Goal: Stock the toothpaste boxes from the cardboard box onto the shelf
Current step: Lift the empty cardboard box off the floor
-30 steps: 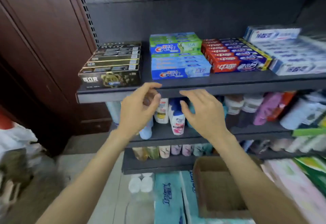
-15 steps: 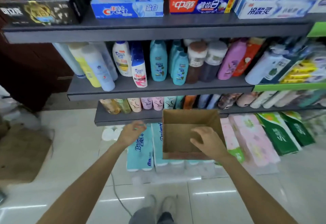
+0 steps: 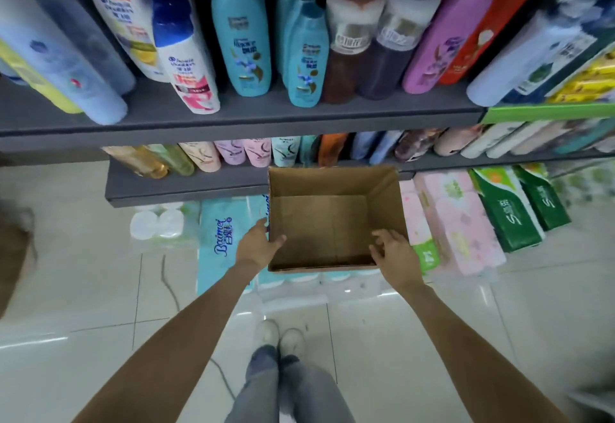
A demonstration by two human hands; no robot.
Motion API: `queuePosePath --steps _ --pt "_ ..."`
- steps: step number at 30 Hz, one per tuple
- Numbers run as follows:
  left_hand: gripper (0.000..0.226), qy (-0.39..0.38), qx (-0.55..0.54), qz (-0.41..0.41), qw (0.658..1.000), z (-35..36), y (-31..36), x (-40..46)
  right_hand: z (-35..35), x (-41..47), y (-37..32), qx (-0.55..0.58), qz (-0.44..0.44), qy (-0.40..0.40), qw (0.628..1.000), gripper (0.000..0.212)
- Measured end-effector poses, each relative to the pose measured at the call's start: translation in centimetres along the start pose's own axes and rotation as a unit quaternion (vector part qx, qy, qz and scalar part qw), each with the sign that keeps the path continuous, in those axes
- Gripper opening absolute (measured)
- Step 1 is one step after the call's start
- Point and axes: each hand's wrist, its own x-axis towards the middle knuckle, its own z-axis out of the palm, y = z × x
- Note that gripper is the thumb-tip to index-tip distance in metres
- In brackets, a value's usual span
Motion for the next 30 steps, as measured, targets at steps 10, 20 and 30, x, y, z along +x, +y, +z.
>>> queuePosePath --steps 10,20,30 --pt "0.054 0.101 0.041 -0.015 0.994 2.3 -1.6 -2.7 -1.6 2.3 5.4 -0.023 0.077 -0.042 0.996 0.061" --pt "0.046 0.252 -0.145 -0.173 0.941 5.1 -8.4 -20.9 -1.6 -0.3 -0.7 -0.027 -0.201 -0.112 0.973 0.029" --pt "0.044 0.4 -0.319 -0.398 0.761 17.6 -17.1 -39.4 6.1 -11.1 -11.4 -0.077 -0.456 -0.282 0.84 0.037"
